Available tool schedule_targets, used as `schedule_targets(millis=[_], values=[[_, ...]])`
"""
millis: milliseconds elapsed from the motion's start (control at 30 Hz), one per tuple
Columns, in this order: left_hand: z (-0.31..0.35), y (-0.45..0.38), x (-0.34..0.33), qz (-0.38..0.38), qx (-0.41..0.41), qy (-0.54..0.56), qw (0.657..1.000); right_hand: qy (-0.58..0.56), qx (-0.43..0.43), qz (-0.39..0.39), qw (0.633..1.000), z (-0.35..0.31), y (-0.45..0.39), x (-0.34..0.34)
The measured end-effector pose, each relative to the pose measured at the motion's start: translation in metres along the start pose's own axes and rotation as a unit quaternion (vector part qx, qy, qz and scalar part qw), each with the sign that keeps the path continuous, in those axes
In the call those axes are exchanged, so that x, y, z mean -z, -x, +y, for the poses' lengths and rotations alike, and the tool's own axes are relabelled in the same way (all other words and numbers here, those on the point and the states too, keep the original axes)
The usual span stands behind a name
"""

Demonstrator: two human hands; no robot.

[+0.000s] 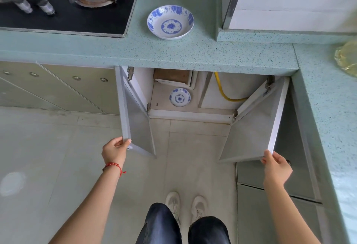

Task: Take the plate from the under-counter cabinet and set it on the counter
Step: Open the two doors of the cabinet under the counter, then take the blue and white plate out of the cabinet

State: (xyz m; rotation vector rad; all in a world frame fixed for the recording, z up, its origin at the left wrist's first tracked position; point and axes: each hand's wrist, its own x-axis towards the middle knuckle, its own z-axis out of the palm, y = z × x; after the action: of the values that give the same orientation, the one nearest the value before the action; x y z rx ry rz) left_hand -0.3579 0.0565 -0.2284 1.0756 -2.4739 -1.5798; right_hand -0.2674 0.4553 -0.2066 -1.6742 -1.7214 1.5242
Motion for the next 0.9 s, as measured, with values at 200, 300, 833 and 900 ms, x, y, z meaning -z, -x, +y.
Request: schedule_targets(millis=[200, 300, 833, 900], values=[[-0.002, -0.001, 0.026, 0.027, -0.027, -0.060, 0.997, -0.018, -0.007, 0.009, 1.000, 0.006, -0.003, 0.008], [-0.004, -0.001, 0.036, 0.033, -0.035, -0.088, 0.995, -0.025, -0.017, 0.027, 0.999, 0.009, -0.005, 0.011], [0.002, 0.058, 0.005, -0.137, -0.339, -0.340, 0.867, 0.270, 0.204, -0.190, 0.922, 0.031, 0.076, -0.028], [0.002, 0.062, -0.007, -0.158, -0.333, -0.369, 0.853, 0.323, 0.256, -0.222, 0.884, 0.031, 0.077, -0.036]])
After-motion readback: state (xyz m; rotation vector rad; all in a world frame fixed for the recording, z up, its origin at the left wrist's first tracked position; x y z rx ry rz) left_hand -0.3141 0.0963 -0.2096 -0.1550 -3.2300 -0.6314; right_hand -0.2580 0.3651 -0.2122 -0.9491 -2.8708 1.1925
